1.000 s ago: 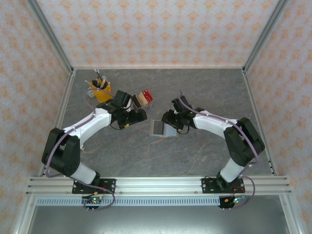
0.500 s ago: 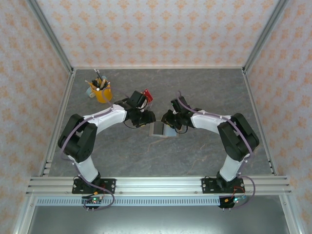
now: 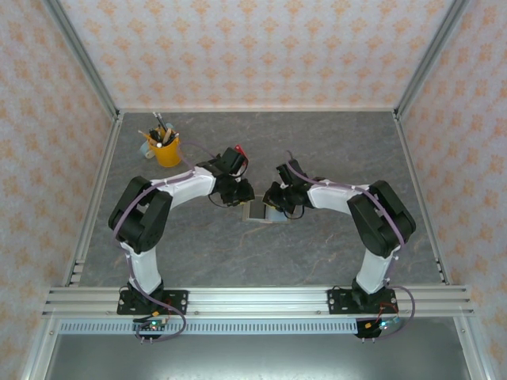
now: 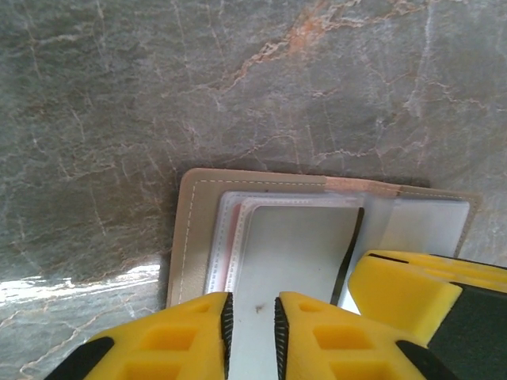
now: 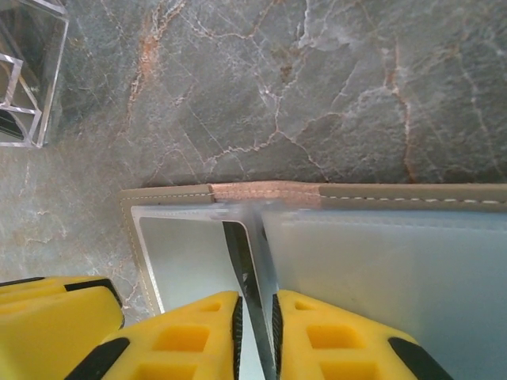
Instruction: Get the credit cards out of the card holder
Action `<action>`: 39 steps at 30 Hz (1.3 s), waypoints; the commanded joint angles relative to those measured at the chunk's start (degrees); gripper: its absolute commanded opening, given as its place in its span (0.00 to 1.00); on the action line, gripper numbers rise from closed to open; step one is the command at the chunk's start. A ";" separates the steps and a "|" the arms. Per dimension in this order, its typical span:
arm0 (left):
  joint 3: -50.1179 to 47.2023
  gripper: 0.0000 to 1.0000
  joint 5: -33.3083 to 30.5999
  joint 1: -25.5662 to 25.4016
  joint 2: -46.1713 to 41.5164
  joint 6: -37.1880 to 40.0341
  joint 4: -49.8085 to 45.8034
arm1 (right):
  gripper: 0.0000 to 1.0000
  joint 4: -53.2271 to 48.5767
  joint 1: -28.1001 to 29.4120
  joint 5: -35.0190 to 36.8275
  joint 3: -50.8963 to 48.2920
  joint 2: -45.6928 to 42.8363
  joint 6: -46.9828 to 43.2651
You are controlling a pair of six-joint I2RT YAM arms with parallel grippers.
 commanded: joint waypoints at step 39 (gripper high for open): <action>1.00 0.21 -3.64 -0.39 3.24 0.75 -5.70 | 0.03 -6.47 -0.98 6.27 -0.99 -3.26 -8.89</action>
